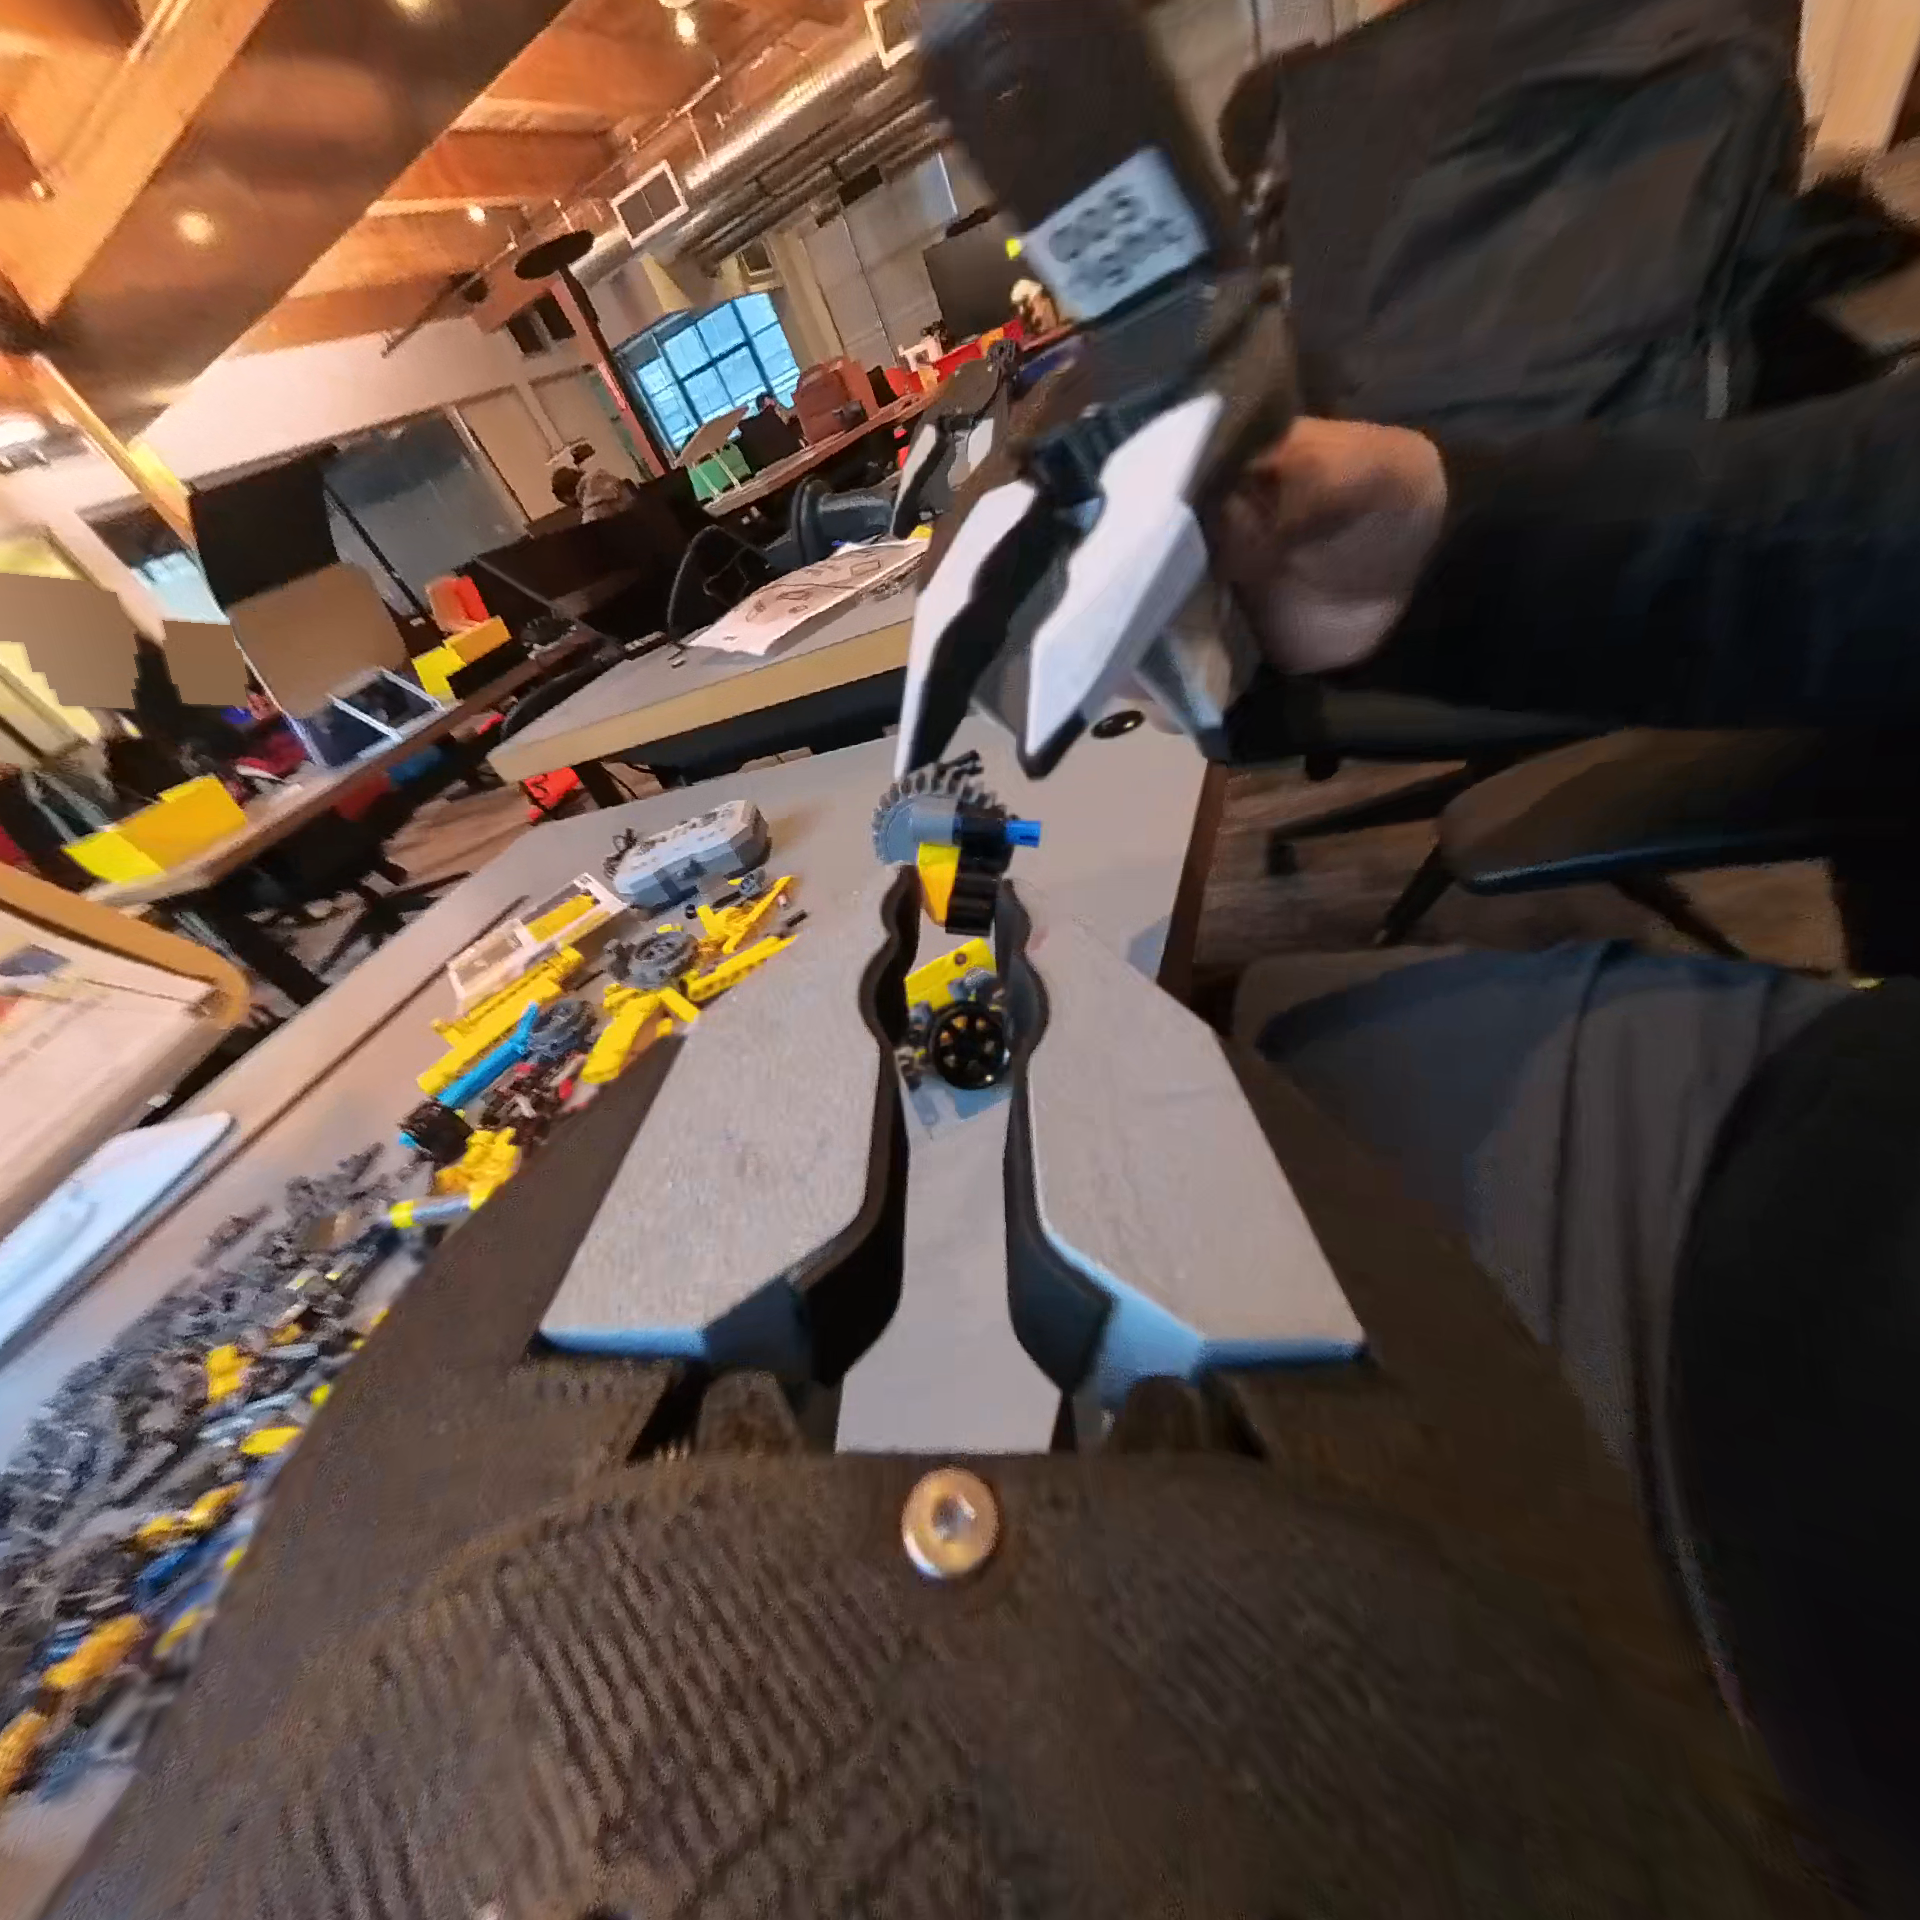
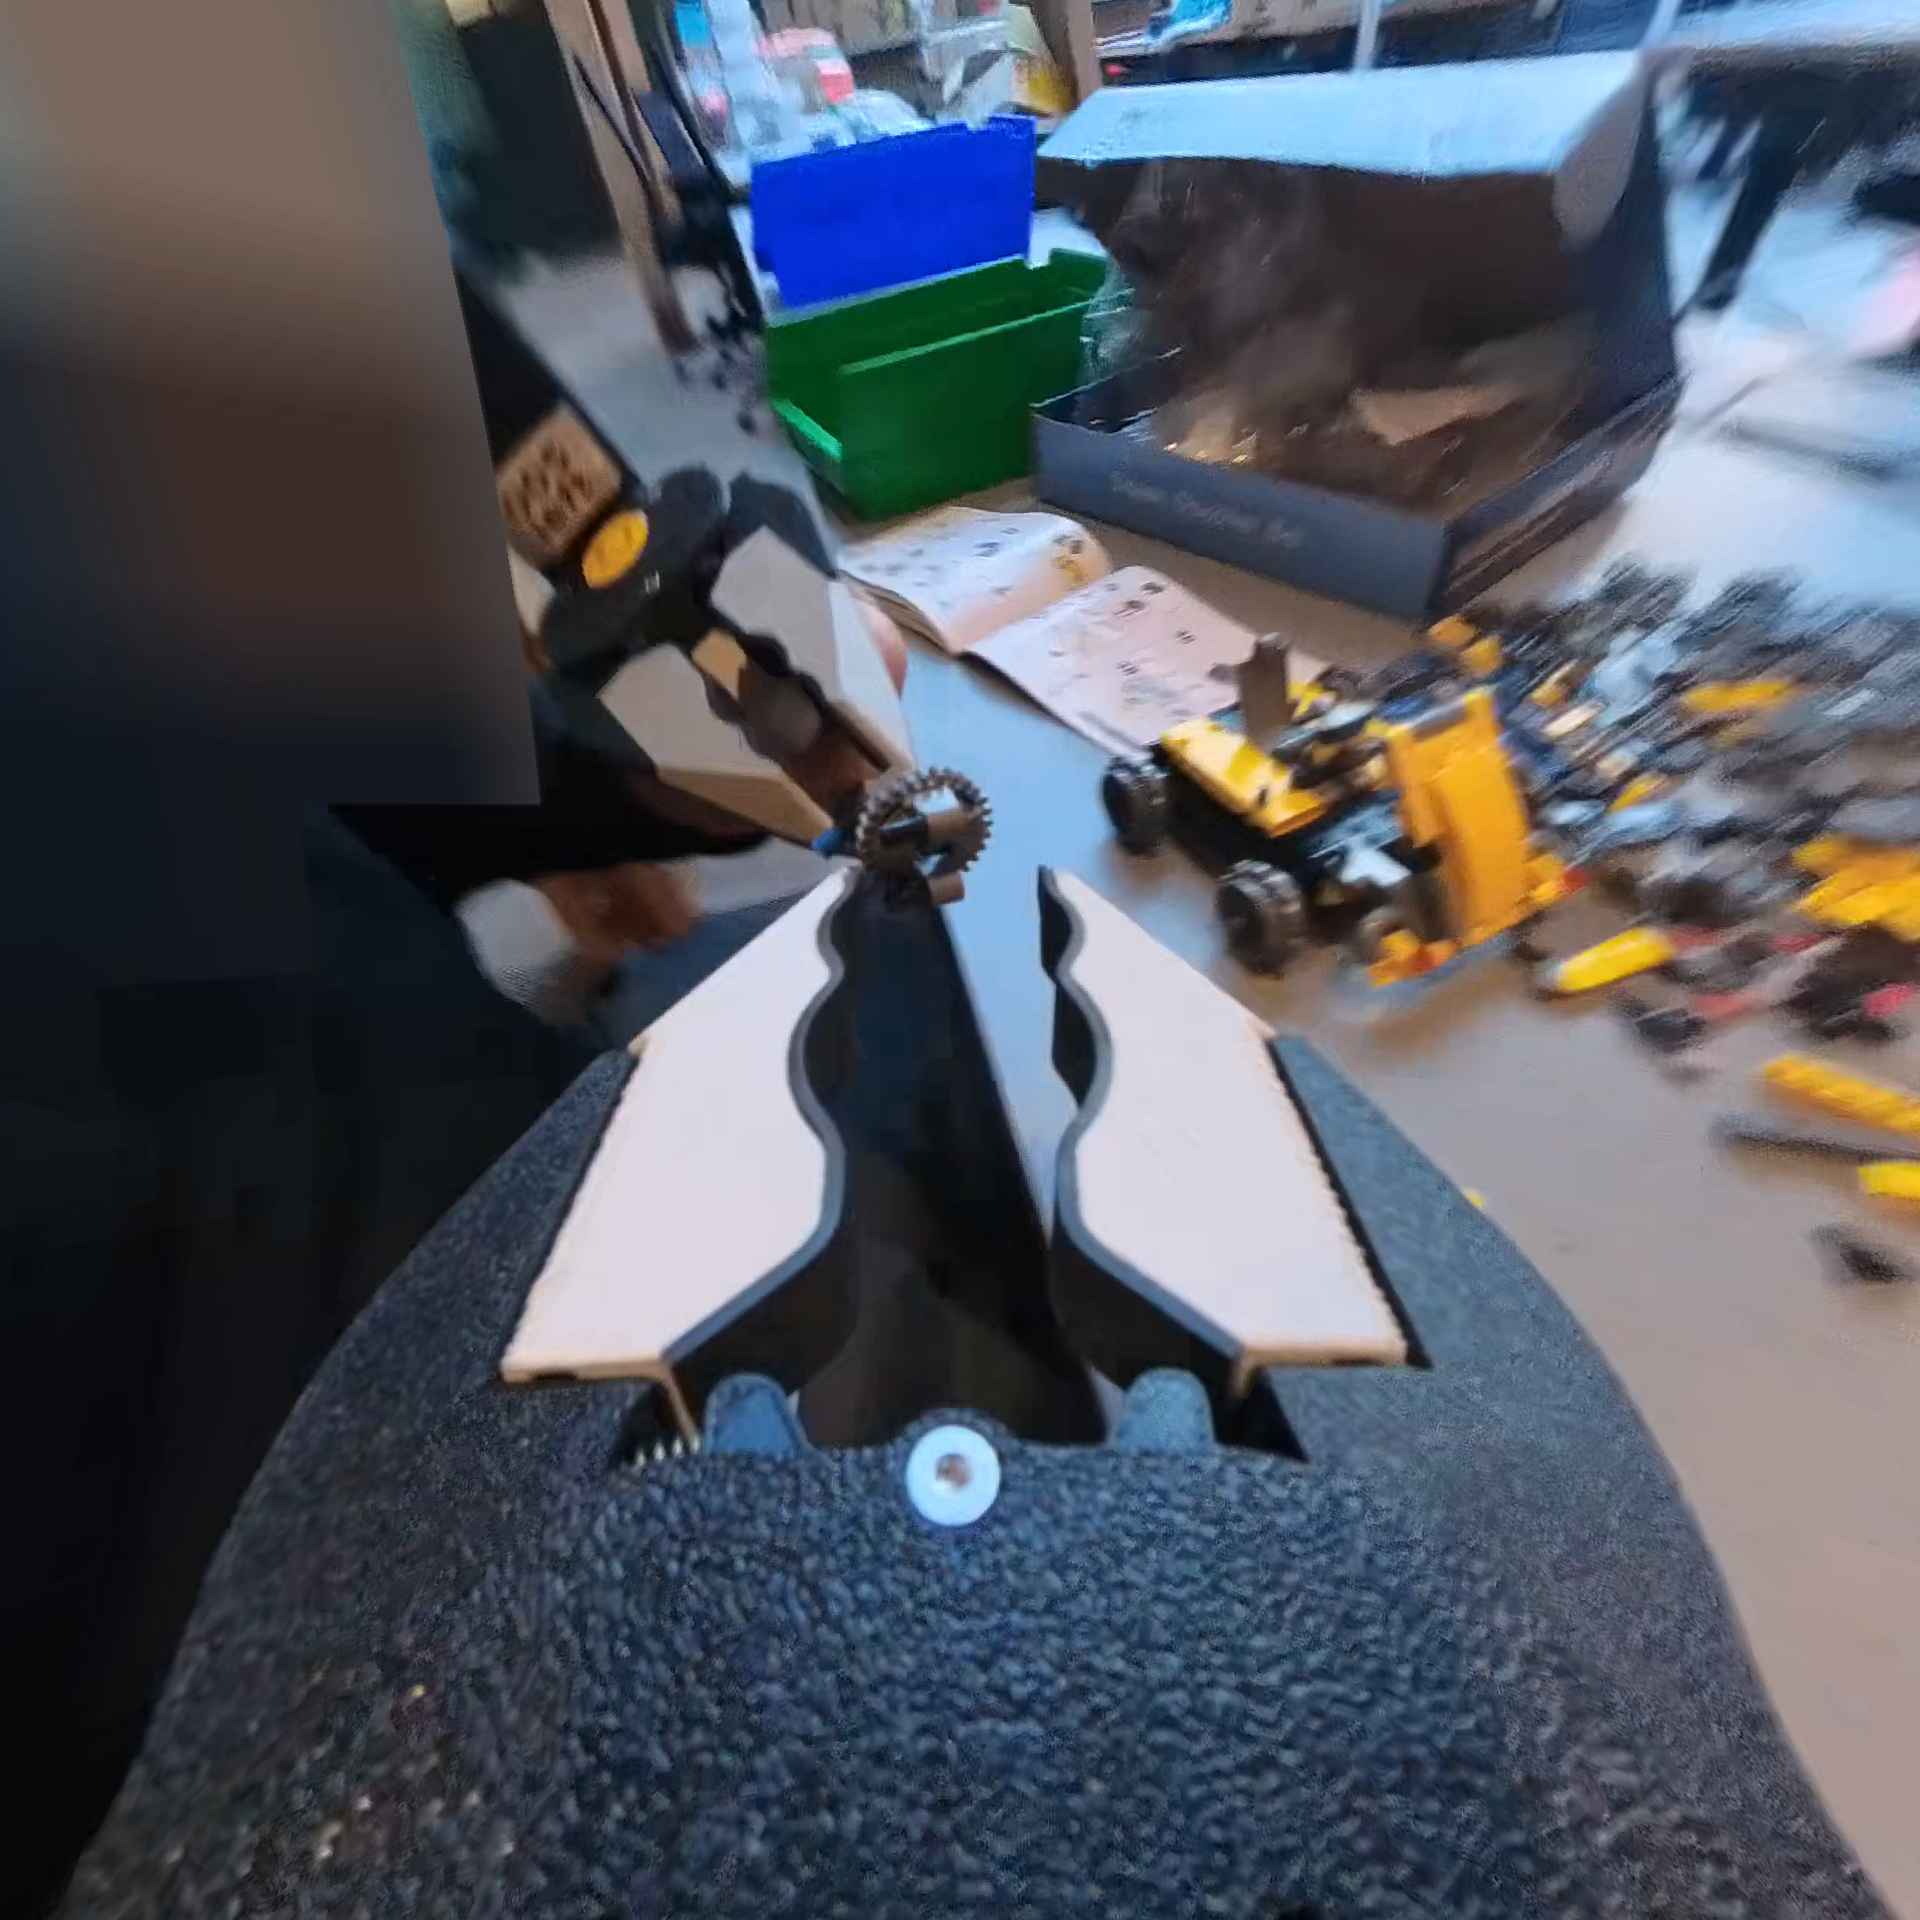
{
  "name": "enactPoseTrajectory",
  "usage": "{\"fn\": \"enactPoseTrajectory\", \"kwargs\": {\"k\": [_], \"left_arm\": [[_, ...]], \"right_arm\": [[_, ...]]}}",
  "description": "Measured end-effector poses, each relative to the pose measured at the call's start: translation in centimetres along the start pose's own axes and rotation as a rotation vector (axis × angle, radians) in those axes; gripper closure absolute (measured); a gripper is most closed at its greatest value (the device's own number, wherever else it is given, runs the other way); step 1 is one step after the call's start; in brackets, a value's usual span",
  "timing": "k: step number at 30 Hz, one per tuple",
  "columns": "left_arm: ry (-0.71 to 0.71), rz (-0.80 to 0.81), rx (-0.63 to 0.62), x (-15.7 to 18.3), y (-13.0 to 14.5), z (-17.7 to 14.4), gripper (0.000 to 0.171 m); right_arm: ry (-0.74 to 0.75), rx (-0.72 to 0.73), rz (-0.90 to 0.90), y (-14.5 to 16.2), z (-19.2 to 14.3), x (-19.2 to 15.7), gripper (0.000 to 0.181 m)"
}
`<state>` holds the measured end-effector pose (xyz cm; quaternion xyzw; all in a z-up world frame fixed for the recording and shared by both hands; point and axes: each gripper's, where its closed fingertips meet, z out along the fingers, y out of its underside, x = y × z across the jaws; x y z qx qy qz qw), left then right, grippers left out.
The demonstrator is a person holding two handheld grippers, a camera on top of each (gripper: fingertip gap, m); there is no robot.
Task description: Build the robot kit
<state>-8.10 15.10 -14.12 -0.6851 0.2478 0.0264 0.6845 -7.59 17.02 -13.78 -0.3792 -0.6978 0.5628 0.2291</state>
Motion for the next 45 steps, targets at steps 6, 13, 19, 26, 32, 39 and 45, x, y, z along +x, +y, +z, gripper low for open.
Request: {"fn": "enactPoseTrajectory", "kwargs": {"k": [6, 13, 19, 26, 32, 39, 45], "left_arm": [[-0.016, 0.124, 0.008, 0.7, -0.7, 0.0, 0.159], [-0.059, 0.283, -0.018, 0.8, -1.0, -0.2, 0.158], [-0.070, 0.332, -0.027, 0.8, -1.3, -0.5, 0.158], [-0.010, 0.142, 0.024, 0.8, -1.3, -0.3, 0.159], [-0.029, 0.333, -0.018, 1.6, -1.1, 0.0, 0.158], [-0.109, 0.646, -0.076, 2.4, -1.6, 0.0, 0.159], [-0.111, 0.759, -0.083, 3.7, -2.0, 0.6, 0.159]], "right_arm": [[-0.333, 0.047, 0.452, -0.7, 0.0, -1.6, 0.141], [-0.406, -0.028, 0.572, 0.2, 0.7, -2.0, 0.149], [-0.417, -0.022, 0.448, -0.1, 0.7, -2.5, 0.157], [-0.246, -0.071, 0.055, 0.4, 0.7, -1.9, 0.150], [-0.317, -0.144, 0.096, 0.4, -0.1, -1.8, 0.125], [-0.469, -0.225, 0.135, 0.4, 0.5, -3.3, 0.148], [-0.494, -0.225, 0.105, 0.9, -0.6, -4.3, 0.151]]}}
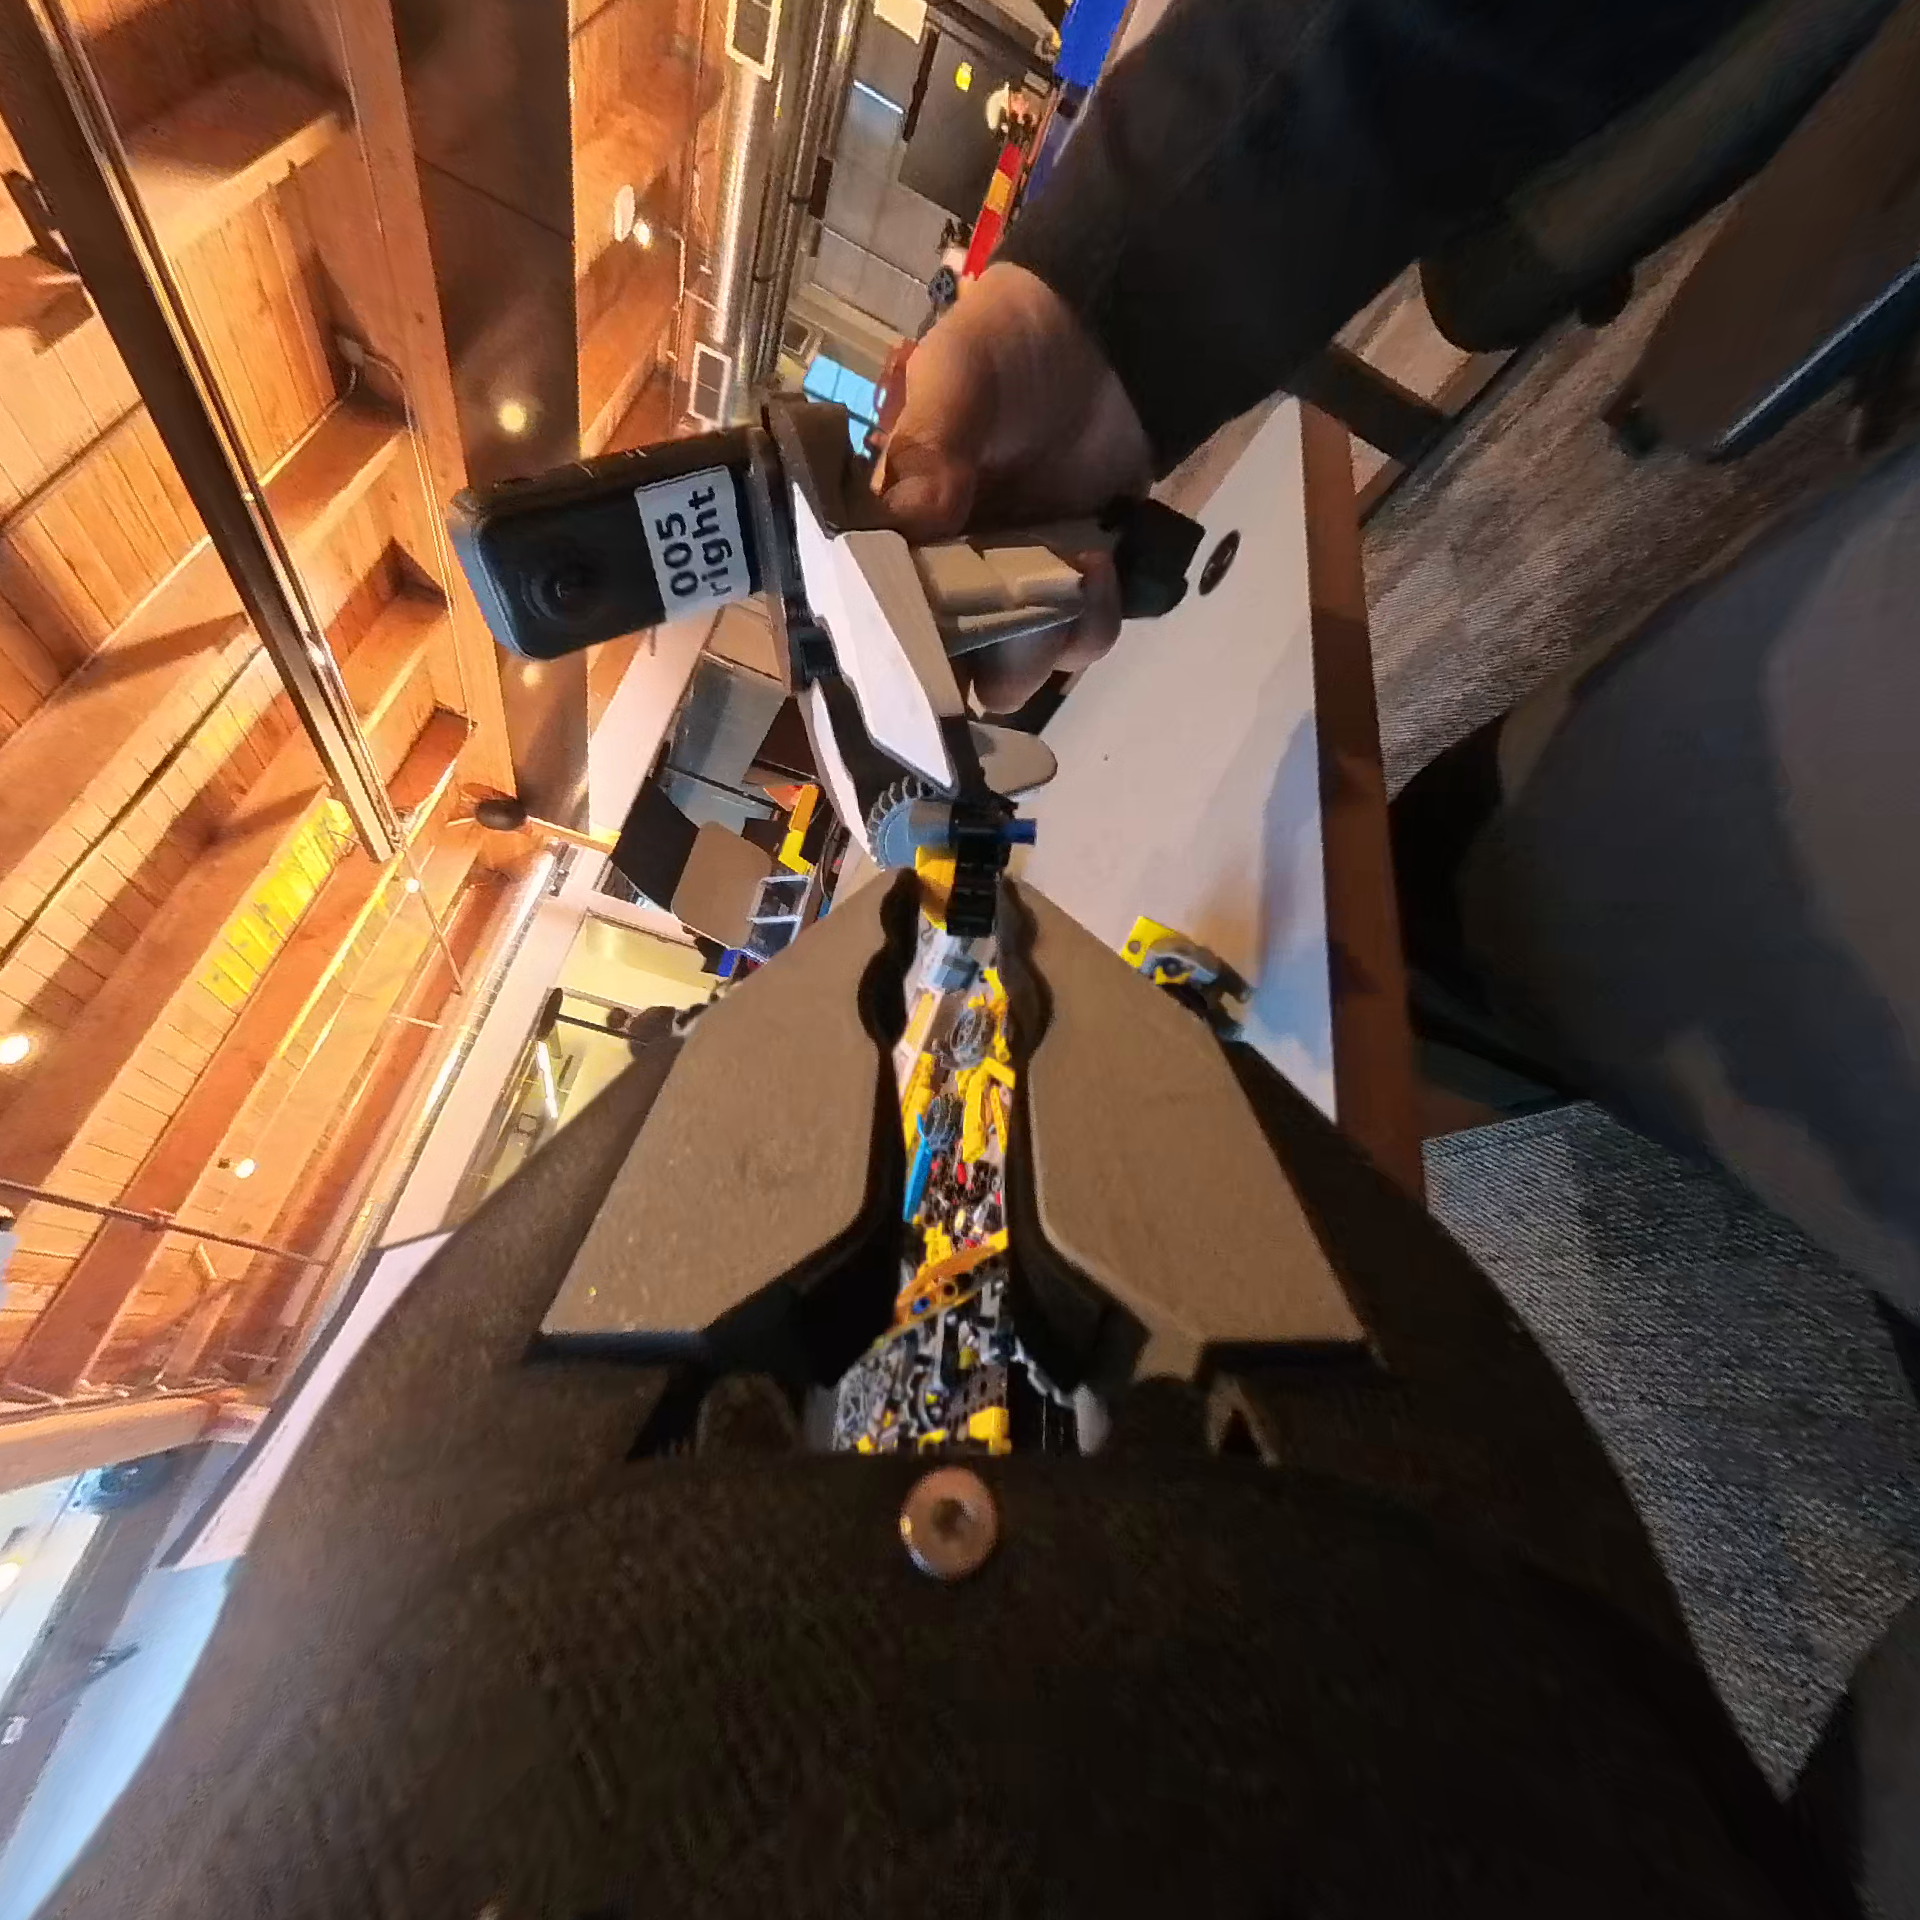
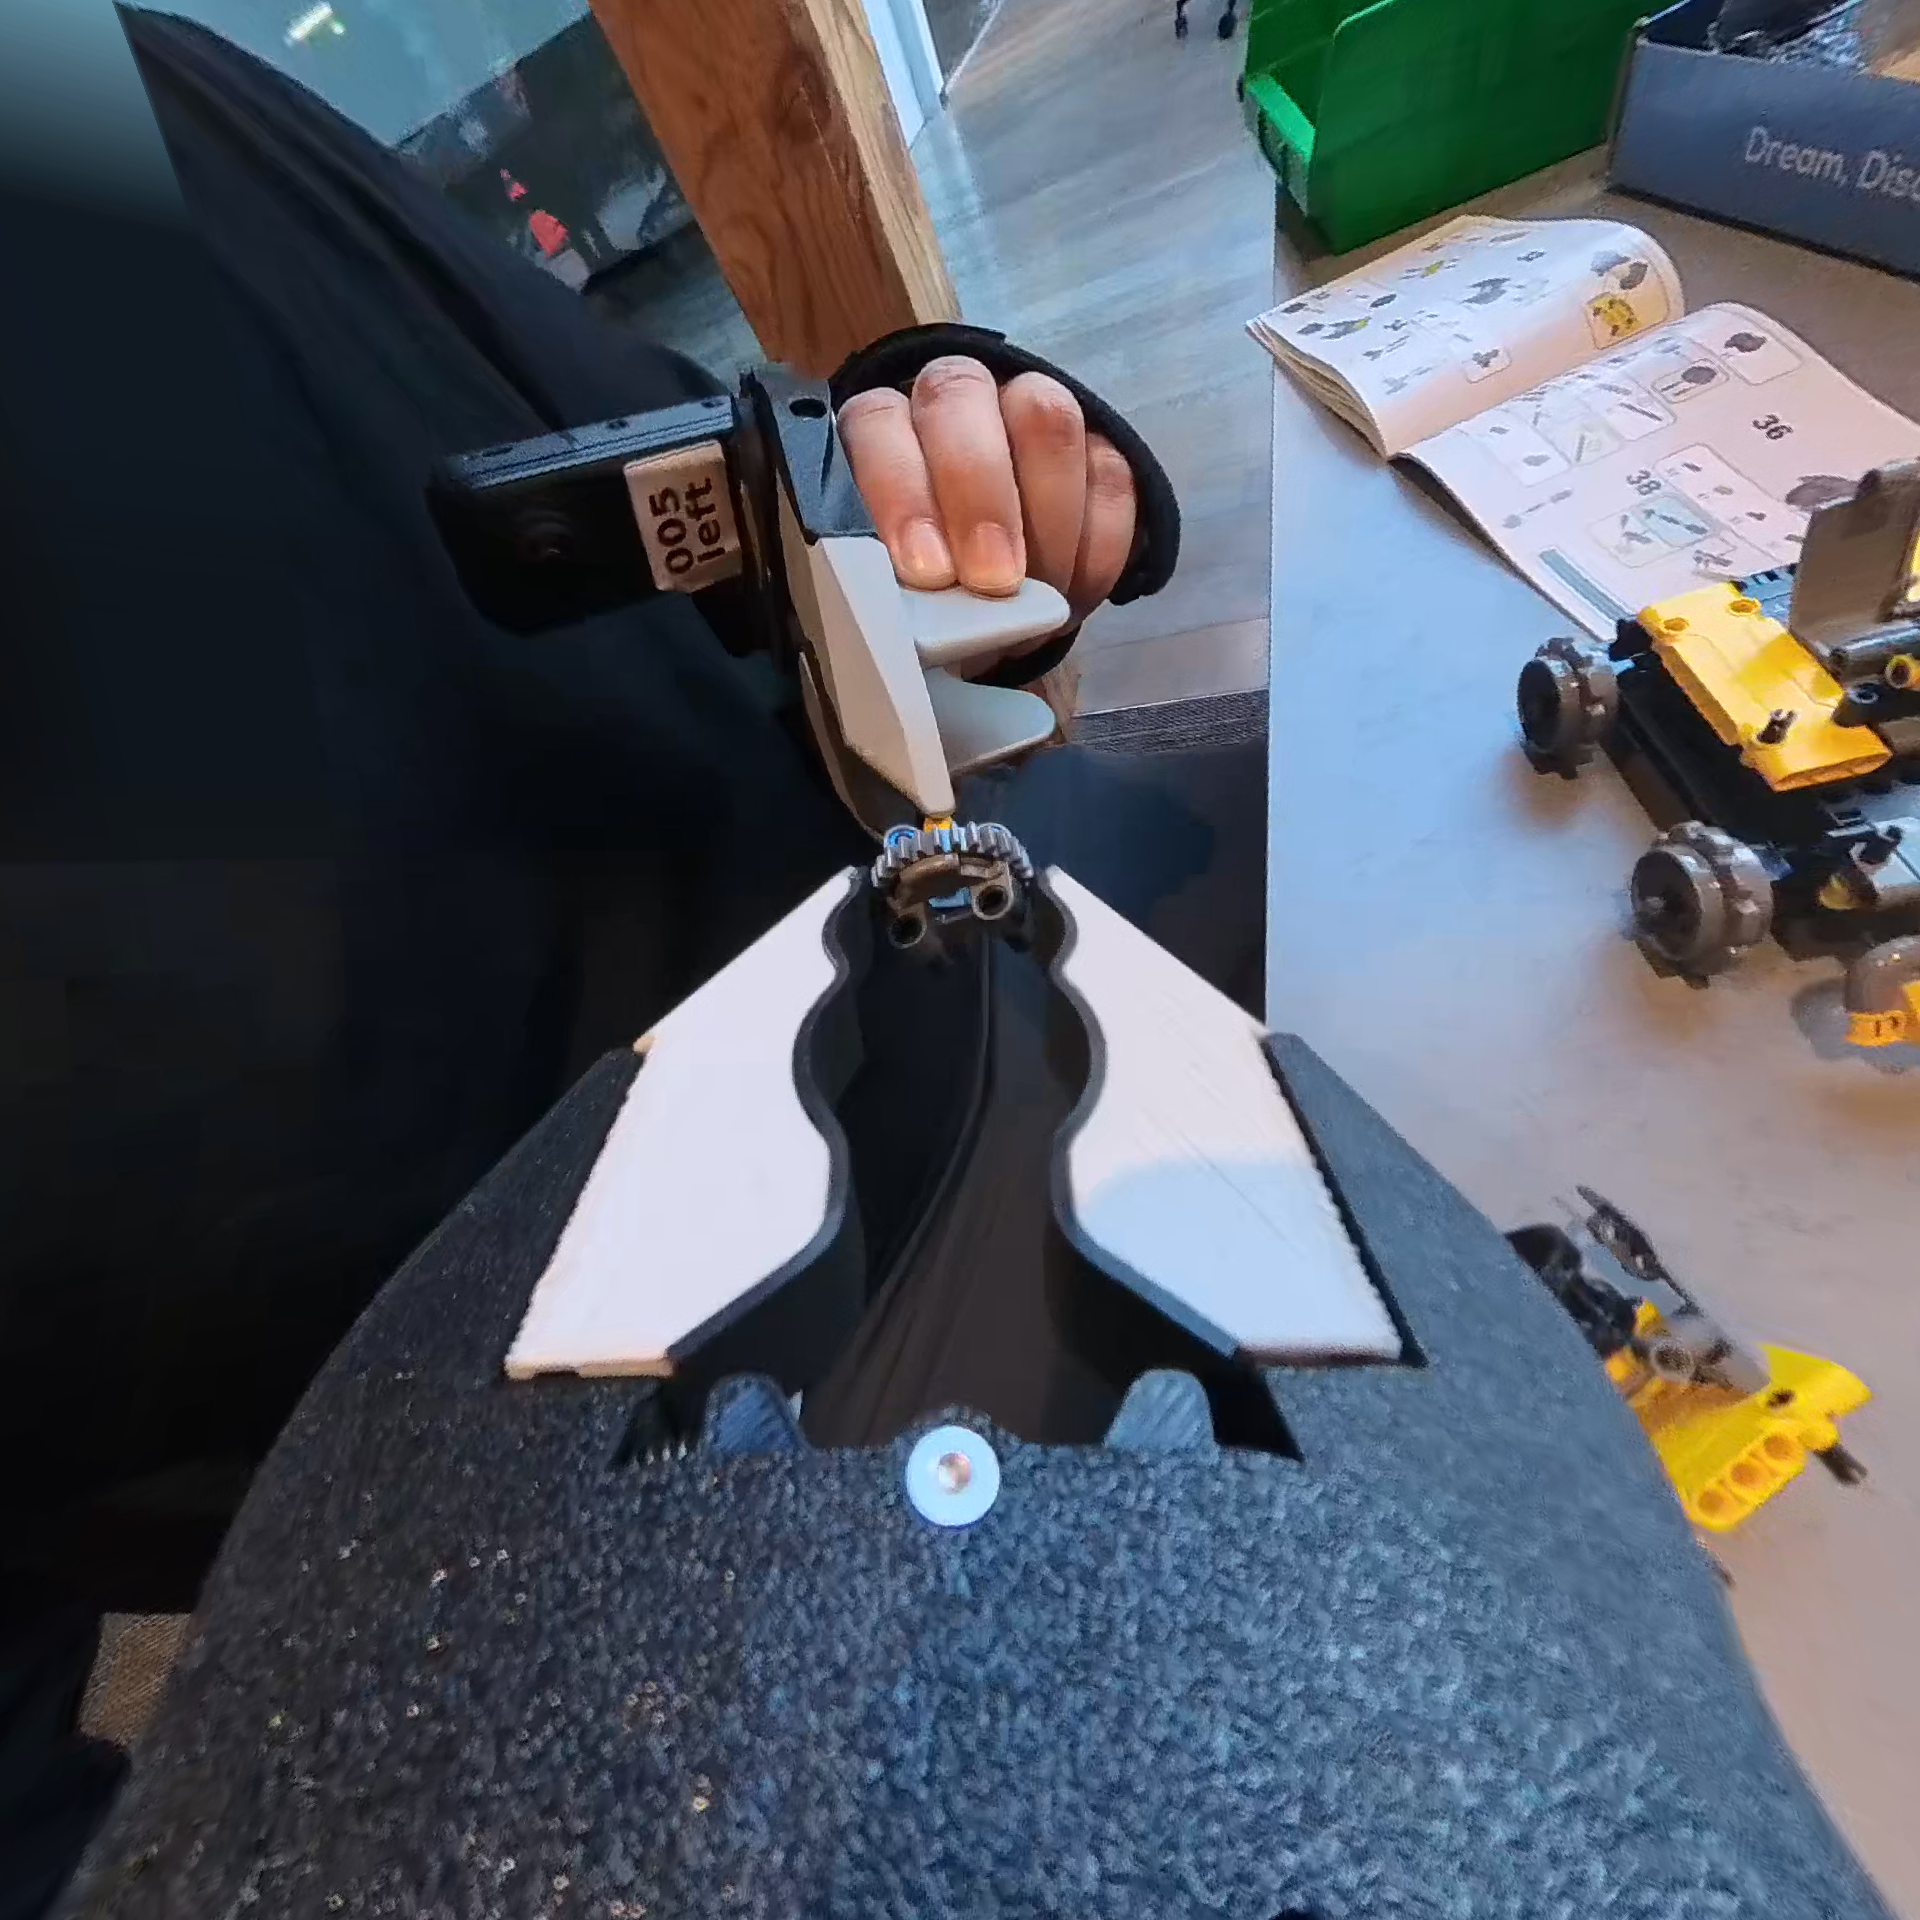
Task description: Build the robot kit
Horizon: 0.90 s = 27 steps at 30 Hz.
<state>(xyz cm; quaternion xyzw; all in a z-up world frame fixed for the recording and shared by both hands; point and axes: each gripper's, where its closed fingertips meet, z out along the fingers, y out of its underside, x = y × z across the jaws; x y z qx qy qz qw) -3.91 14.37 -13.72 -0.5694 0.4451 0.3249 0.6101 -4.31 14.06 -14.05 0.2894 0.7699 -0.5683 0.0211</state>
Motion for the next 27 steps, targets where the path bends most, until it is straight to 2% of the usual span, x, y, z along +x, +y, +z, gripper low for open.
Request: {"fn": "enactPoseTrajectory", "kwargs": {"k": [5, 8, 14, 17, 21, 27], "left_arm": [[0.000, 0.041, 0.011, 1.1, -0.4, 1.2, 0.158], [0.014, -0.026, 0.005, 1.9, -0.1, 2.1, 0.158], [0.103, -0.316, -0.043, 2.7, 2.4, 2.9, 0.154], [0.154, -0.556, -0.155, 3.0, 5.5, 3.7, 0.151], [0.220, -0.846, -0.256, 3.7, 8.6, 5.0, 0.140], [0.249, -0.942, -0.308, 4.4, 10.1, 7.2, 0.139]], "right_arm": [[0.075, -0.017, -0.062, 1.5, -0.9, 0.0, 0.152], [0.144, -0.029, -0.143, 2.4, -1.4, 0.7, 0.152], [0.188, -0.028, -0.173, 4.3, -3.2, 3.5, 0.152], [0.259, -0.029, -0.222, 4.7, -5.3, 6.5, 0.152], [0.248, -0.018, -0.302, 4.9, -6.8, 9.4, 0.152], [0.133, -0.031, -0.375, 6.0, -6.4, 11.6, 0.152]]}}
